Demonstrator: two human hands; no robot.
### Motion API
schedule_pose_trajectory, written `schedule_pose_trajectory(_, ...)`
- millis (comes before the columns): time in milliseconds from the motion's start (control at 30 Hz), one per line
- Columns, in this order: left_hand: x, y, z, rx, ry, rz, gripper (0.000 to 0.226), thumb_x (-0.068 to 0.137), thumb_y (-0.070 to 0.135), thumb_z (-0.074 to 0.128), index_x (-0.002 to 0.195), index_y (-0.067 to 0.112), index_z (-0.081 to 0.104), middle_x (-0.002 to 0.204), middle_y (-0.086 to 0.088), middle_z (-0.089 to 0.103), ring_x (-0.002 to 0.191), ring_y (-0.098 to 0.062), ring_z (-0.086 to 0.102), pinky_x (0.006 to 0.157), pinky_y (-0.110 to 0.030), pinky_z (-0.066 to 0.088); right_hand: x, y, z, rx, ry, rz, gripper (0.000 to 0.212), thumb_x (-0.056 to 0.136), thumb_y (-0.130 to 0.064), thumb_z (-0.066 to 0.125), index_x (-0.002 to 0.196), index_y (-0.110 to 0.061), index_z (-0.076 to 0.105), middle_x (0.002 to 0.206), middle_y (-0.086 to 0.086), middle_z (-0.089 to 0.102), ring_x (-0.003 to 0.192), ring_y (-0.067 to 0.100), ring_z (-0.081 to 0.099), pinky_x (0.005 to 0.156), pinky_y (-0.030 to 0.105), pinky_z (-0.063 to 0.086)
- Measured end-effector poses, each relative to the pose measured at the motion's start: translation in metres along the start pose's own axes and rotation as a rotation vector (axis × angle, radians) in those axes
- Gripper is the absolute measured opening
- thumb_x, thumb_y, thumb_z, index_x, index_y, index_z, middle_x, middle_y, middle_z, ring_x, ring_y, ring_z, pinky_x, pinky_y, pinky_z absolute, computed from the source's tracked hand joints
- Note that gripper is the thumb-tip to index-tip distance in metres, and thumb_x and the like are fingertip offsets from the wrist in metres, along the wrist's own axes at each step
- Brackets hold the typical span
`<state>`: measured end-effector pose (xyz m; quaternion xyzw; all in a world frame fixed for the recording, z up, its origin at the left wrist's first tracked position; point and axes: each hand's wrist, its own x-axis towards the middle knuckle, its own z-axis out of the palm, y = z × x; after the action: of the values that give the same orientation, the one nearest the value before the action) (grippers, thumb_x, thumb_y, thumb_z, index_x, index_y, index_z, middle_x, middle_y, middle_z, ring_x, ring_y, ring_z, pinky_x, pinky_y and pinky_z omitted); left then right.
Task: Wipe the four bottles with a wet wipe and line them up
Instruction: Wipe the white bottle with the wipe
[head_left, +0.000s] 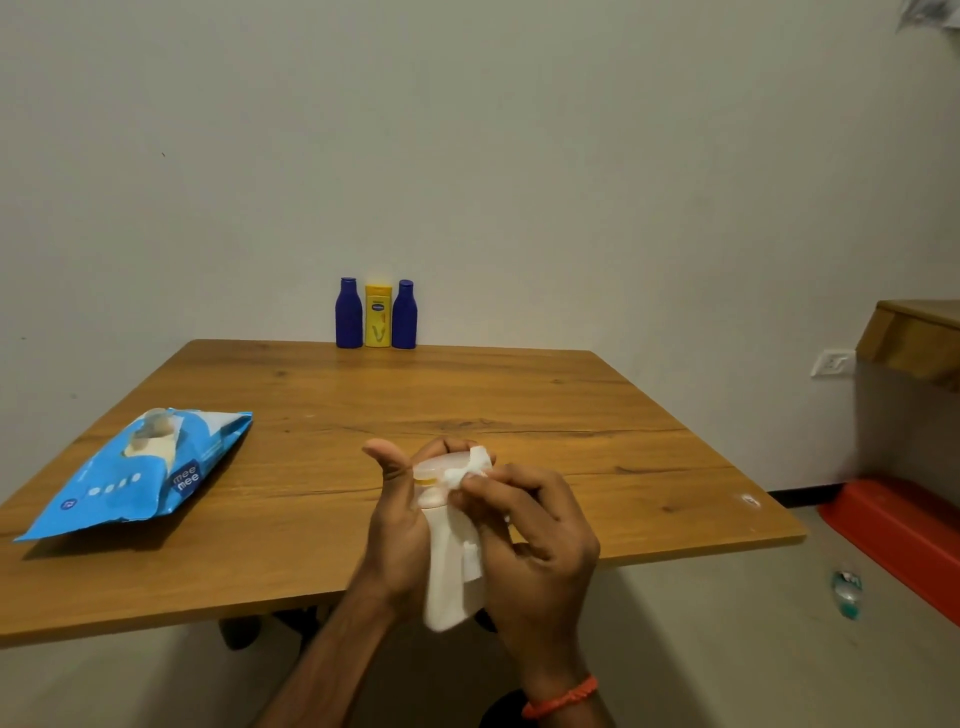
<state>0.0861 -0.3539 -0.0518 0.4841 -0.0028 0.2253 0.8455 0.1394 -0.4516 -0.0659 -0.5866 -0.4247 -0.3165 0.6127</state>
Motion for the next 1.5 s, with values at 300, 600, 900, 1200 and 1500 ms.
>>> schedule_pose_trajectory(300,0.004,0.002,-0.008,-0.230,0.047,-0.071,0.078,0.072,0.086,0.048,0.092,0.013,0.065,0.088,-0.007,0.060,0.073,-0.020,0.057,0.067,-0.033,0.051,-0.013,0.009,-0.003,-0.046,-0.140,-0.042,0.013,0.090,-0.013,0.069,0.100,-0.015,0.077,0.094,-0.005,0.062,0.089,0.015,0.059,0.070,0.028,0.049)
schedule_pose_trajectory(600,0.007,0.000,-0.008,-0.392,-0.009,-0.298,0.067,0.080,0.074,0.062,0.093,0.010,0.071,0.089,-0.011,0.068,0.083,-0.023,0.070,0.079,-0.036,0.058,0.010,-0.003,0.002,-0.219,-0.229,-0.081,0.023,0.090,-0.008,0.066,0.111,-0.015,0.073,0.097,0.001,0.060,0.091,0.017,0.053,0.074,0.028,0.049)
schedule_pose_trajectory(900,0.026,0.013,-0.029,-0.301,0.206,-0.195,0.071,0.080,0.082,0.046,0.095,0.016,0.065,0.112,-0.012,0.072,0.097,-0.034,0.073,0.084,-0.049,0.055,-0.012,-0.011,-0.017,-0.189,-0.598,-0.240,0.036,0.088,-0.008,0.069,0.119,-0.027,0.071,0.103,-0.006,0.056,0.093,0.013,0.052,0.077,0.023,0.048)
schedule_pose_trajectory(1200,0.032,-0.008,-0.027,-0.399,0.213,-0.309,0.074,0.074,0.083,0.056,0.107,0.017,0.058,0.085,-0.003,0.060,0.071,-0.018,0.059,0.065,-0.033,0.055,0.011,0.027,-0.015,-0.261,-0.644,-0.119,0.025,0.086,-0.026,0.060,0.108,-0.026,0.072,0.094,-0.005,0.059,0.089,0.012,0.054,0.064,0.034,0.052)
schedule_pose_trajectory(1500,0.030,-0.009,-0.041,-0.396,0.206,-0.263,0.055,0.080,0.071,0.062,0.099,0.019,0.062,0.082,-0.004,0.058,0.066,-0.016,0.062,0.061,-0.032,0.058,-0.004,-0.001,0.001,-0.286,-0.643,-0.188,0.037,0.089,-0.018,0.051,0.121,-0.020,0.069,0.117,0.000,0.062,0.105,0.015,0.054,0.081,0.028,0.052)
